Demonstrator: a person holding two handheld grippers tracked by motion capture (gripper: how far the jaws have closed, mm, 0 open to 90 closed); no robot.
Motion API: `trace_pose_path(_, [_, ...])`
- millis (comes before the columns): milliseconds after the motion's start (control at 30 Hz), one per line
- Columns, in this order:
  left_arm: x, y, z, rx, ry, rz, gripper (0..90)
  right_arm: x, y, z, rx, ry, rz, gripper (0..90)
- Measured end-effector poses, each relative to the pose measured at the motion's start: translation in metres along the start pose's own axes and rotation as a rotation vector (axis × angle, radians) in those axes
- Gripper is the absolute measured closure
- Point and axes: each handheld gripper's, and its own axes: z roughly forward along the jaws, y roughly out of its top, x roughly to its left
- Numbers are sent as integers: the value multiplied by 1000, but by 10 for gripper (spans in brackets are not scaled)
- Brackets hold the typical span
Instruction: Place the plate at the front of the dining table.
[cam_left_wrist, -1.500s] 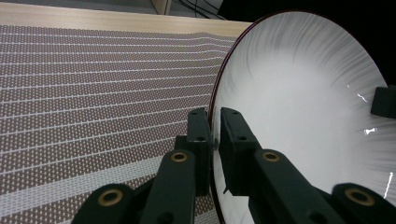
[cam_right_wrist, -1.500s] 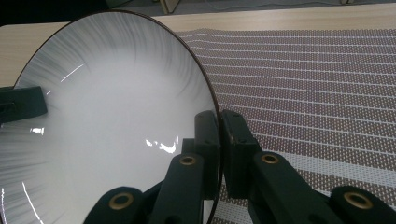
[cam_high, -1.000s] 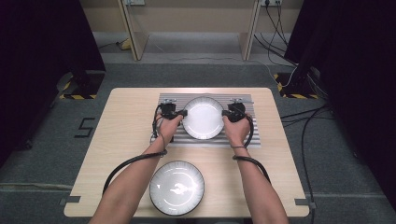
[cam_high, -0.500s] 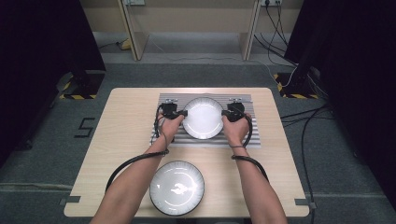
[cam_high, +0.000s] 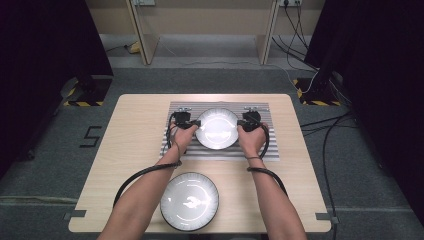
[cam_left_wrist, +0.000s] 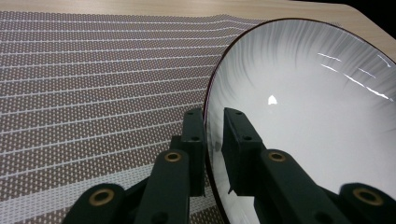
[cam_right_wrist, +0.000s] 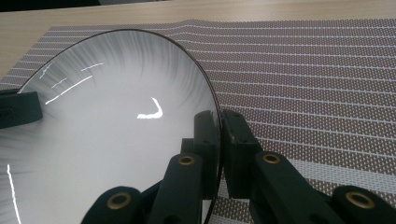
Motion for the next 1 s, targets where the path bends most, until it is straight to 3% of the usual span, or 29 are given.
trace_pose_path(100, [1, 2, 0, -12, -4, -2, 761, 0, -1, 0, 0, -29, -9, 841])
trace_pose_path(433, [1, 5, -7, -33, 7, -1, 677, -3, 3, -7, -32, -28, -6, 781])
trace_pose_path(733, [-1, 11, -17, -62, -8, 7, 526, -3, 5, -12, -58, -34, -21, 688])
trace_pose_path(1000, [-4, 10, -29, -56, -43, 6, 468, -1, 4, -21, -74, -33, -28, 629])
